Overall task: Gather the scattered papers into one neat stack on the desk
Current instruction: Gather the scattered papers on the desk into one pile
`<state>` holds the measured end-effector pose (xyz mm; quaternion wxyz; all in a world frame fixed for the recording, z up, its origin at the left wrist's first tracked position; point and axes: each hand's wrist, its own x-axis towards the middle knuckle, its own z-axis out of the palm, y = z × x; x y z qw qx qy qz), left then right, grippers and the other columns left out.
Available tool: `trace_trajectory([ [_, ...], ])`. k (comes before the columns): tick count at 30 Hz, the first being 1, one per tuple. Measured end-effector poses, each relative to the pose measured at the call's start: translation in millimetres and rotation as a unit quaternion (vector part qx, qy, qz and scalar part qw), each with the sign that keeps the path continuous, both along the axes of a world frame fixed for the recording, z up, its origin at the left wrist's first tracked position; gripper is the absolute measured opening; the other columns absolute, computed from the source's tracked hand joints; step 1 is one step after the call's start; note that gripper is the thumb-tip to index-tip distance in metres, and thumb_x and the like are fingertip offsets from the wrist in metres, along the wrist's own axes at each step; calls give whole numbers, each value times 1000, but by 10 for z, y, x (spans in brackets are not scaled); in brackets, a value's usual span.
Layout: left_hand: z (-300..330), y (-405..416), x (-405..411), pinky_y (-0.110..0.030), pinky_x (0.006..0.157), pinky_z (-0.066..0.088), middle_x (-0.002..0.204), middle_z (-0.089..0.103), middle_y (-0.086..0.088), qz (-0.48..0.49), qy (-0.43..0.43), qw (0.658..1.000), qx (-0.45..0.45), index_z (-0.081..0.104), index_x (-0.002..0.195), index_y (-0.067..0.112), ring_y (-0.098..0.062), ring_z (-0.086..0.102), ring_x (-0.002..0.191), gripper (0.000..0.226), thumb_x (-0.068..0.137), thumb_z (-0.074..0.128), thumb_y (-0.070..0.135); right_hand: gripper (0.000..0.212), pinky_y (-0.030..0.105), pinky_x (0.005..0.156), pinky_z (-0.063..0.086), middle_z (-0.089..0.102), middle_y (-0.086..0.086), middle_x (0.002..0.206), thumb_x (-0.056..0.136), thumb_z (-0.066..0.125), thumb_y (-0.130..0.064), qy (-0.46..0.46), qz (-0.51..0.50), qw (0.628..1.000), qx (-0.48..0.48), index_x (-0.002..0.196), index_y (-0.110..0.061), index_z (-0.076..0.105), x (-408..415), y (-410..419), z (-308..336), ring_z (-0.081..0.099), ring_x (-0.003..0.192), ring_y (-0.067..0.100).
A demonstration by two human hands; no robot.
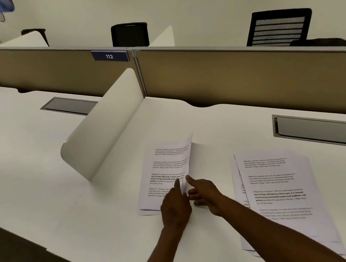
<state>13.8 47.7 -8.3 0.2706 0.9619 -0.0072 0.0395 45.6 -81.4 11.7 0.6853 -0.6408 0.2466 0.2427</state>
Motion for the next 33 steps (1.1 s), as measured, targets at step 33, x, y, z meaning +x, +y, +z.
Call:
trace_trajectory([
  [33, 433, -639, 87, -43, 114, 39, 148, 49, -4, -10, 187, 929, -321, 27, 153, 30, -24, 49, 134, 61, 98, 46, 14, 53, 44, 106, 45, 56, 0, 136, 90, 64, -16, -191, -35, 968, -157, 139, -28, 44, -407, -1349, 125, 54, 120, 20],
])
